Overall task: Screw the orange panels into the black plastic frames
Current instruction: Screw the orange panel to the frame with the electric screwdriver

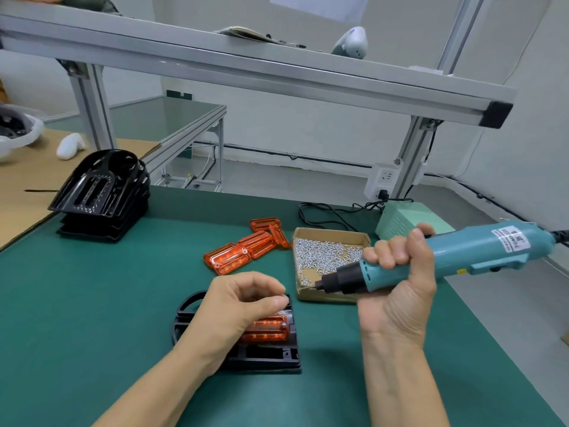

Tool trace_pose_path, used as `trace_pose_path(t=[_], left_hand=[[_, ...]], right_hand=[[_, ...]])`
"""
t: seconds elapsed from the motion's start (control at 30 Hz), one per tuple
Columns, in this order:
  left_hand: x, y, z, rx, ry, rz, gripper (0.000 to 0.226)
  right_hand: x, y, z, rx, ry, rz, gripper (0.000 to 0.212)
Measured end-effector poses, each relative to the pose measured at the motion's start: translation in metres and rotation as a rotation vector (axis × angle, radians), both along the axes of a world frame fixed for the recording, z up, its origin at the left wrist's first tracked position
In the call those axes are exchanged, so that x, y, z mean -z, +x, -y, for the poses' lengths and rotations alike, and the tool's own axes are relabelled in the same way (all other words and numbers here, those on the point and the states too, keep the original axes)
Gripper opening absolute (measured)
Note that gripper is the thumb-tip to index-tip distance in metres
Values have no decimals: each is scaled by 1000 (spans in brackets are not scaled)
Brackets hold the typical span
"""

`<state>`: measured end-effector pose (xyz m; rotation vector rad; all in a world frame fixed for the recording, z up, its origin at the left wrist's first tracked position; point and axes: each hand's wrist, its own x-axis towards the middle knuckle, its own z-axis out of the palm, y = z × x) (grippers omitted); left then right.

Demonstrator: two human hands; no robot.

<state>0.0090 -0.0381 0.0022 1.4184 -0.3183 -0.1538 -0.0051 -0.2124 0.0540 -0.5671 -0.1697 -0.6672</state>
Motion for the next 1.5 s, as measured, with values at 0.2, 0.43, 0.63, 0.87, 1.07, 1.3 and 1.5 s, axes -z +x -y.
trace_pose_path(t=[0.2, 0.43, 0.63, 0.87, 1.07, 1.3, 1.5], left_hand=[[3, -6, -8, -59, -86, -15, 27], [1, -6, -9, -36, -144, -3, 19], [2, -8, -6, -21, -136, 5, 17], [3, -8, -7, -24, -127, 9, 20], [3, -7, -9, -44, -89, 33, 20], [1, -6, -12, -38, -46, 91, 18], [3, -5, -12, -37, -19, 98, 14]], right_hand=[[0, -2, -14, -98, -10, 25, 11], [0, -2, -18, -110, -53, 34, 11], [-1, -2, -19, -121, -60, 39, 15], [-1, -3, -19, -115, -68, 31, 11], [1, -3, -23, -128, -122, 46, 12], [4, -1, -25, -155, -122, 59, 13], [5, 1, -25, -145, -107, 37, 13]])
